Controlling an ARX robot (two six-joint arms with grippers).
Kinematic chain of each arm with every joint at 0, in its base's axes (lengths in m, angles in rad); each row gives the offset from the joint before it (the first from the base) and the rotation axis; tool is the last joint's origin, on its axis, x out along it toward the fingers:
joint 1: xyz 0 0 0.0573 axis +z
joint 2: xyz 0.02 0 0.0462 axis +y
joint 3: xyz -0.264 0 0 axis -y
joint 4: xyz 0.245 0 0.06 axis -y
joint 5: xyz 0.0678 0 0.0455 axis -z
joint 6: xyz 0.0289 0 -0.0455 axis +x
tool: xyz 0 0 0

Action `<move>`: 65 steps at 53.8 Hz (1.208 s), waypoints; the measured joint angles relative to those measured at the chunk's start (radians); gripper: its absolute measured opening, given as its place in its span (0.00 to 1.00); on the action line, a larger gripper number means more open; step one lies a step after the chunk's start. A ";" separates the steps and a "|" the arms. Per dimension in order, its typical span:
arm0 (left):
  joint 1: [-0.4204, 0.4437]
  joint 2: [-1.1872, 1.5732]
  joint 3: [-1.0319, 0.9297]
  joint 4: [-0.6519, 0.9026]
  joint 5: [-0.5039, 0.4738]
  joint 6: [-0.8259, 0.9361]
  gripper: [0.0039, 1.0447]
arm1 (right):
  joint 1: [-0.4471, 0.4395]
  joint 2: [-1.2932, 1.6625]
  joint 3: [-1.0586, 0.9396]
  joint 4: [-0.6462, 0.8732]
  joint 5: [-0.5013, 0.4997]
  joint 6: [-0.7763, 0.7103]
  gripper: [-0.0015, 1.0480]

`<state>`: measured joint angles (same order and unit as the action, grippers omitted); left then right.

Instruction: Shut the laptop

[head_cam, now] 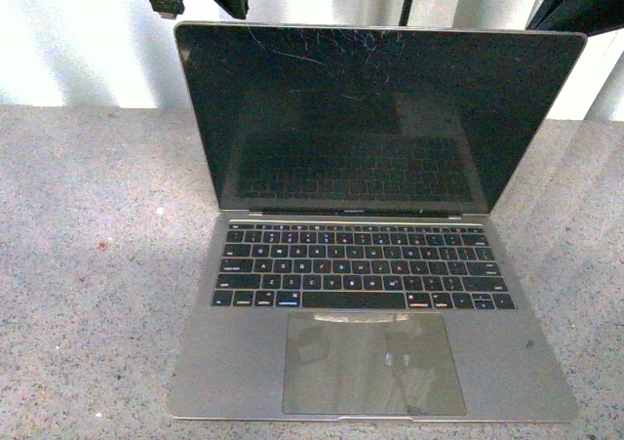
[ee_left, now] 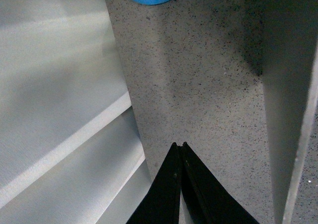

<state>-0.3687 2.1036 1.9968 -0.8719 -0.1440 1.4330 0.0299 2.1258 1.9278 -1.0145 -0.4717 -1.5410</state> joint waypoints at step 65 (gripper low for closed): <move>-0.064 -0.075 -0.212 0.071 0.071 0.072 0.03 | 0.046 -0.018 -0.114 -0.058 0.052 -0.009 0.03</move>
<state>-0.4324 2.0289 1.7847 -0.8013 -0.0727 1.5047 0.0761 2.1078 1.8133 -1.0725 -0.4198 -1.5497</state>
